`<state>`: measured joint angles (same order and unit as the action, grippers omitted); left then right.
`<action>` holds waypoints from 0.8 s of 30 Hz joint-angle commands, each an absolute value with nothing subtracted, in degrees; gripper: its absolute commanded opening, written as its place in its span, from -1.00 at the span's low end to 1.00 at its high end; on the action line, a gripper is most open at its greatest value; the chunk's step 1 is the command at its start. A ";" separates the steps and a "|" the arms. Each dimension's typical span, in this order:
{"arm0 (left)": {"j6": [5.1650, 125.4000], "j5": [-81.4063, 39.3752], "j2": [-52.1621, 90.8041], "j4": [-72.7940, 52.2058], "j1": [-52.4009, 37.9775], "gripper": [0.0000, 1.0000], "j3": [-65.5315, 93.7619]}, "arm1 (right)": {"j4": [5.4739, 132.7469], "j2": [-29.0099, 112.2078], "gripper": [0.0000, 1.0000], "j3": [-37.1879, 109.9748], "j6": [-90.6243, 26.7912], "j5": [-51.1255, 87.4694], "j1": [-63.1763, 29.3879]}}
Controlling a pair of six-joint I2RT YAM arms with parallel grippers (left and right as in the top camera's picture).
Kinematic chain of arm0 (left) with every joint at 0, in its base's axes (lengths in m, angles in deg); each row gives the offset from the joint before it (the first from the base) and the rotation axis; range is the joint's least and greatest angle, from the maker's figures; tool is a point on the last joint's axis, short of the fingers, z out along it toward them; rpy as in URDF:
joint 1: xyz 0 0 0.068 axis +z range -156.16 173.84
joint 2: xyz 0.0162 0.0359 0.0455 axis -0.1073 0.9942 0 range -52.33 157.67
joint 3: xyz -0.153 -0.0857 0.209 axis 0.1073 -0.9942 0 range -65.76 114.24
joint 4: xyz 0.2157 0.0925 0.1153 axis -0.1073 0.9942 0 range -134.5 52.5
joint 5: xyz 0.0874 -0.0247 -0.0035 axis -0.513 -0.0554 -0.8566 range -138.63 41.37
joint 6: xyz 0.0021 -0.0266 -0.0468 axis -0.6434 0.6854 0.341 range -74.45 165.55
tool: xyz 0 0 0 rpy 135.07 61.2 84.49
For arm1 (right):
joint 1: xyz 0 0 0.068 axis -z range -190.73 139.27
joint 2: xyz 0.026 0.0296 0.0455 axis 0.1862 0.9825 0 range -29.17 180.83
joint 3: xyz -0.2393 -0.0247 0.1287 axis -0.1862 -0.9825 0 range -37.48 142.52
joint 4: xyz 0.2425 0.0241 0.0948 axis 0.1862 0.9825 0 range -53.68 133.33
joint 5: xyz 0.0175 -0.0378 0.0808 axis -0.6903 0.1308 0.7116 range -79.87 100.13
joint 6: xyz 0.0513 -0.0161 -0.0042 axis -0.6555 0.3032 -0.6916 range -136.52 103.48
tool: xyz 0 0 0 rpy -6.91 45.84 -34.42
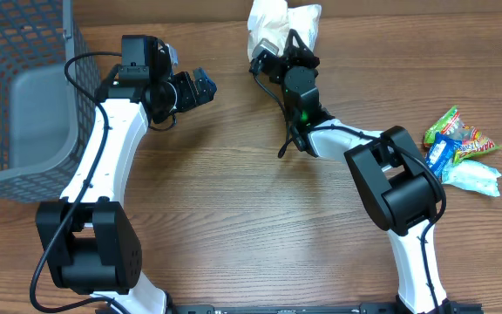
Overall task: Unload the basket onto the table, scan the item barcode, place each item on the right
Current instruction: 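Hold the pastry bag label up at the scanner with the right gripper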
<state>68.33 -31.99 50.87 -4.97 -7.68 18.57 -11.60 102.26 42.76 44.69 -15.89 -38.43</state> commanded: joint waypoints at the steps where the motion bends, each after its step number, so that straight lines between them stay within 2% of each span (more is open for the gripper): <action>1: 68.29 -32.71 50.76 -4.86 -8.05 1.00 18.33 | -15.12 102.00 -0.92 43.75 44.71 -14.19 -37.56; 7: 68.29 -32.71 50.76 -4.86 -8.05 1.00 18.31 | -18.79 102.00 -0.92 43.77 43.27 -11.06 -36.73; 24: 68.27 -32.71 50.76 -4.86 -8.05 1.00 18.33 | -14.18 102.00 -0.92 43.77 43.29 -3.02 -36.42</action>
